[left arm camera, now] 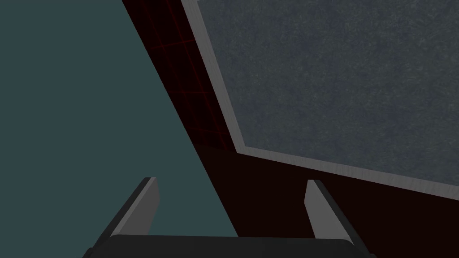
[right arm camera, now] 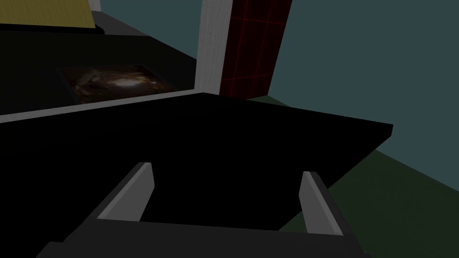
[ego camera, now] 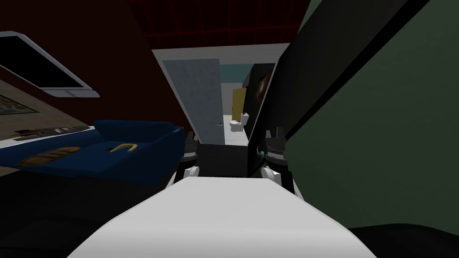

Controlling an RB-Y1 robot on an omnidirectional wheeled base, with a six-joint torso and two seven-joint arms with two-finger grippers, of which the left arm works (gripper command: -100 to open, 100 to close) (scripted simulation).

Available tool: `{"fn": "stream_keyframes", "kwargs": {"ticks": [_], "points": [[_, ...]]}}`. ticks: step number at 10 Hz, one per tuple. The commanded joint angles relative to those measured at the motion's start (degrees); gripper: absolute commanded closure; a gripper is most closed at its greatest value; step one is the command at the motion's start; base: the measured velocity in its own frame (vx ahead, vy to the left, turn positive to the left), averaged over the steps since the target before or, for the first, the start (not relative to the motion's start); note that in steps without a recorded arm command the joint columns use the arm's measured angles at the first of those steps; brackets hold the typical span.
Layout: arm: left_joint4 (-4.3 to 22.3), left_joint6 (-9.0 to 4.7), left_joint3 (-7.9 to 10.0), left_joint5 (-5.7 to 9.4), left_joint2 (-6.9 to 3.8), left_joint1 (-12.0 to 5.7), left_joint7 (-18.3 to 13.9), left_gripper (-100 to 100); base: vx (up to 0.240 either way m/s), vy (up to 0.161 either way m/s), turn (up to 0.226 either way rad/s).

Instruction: Pull the door open

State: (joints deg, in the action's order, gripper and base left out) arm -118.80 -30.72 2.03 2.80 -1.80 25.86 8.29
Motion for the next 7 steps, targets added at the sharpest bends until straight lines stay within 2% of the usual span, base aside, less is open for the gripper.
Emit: {"fn": "stream_keyframes", "kwargs": {"ticks": [1,3,4,7], "points": [[2.06,-0.25,0.11,0.15,-0.42,-0.79,-0.36,-100,0.115,0.029,-0.049],[4.28,-0.65,0.2,0.31,-0.84,-1.53,-0.7,-100,0.096,0.019,-0.032],[6.7,-1.07,0.29,0.47,-1.26,-2.33,-1.08,-100,0.126,0.023,-0.082],[10.57,-1.76,0.44,0.74,-1.88,-3.61,-1.69,-100,0.119,0.033,-0.038]]}}
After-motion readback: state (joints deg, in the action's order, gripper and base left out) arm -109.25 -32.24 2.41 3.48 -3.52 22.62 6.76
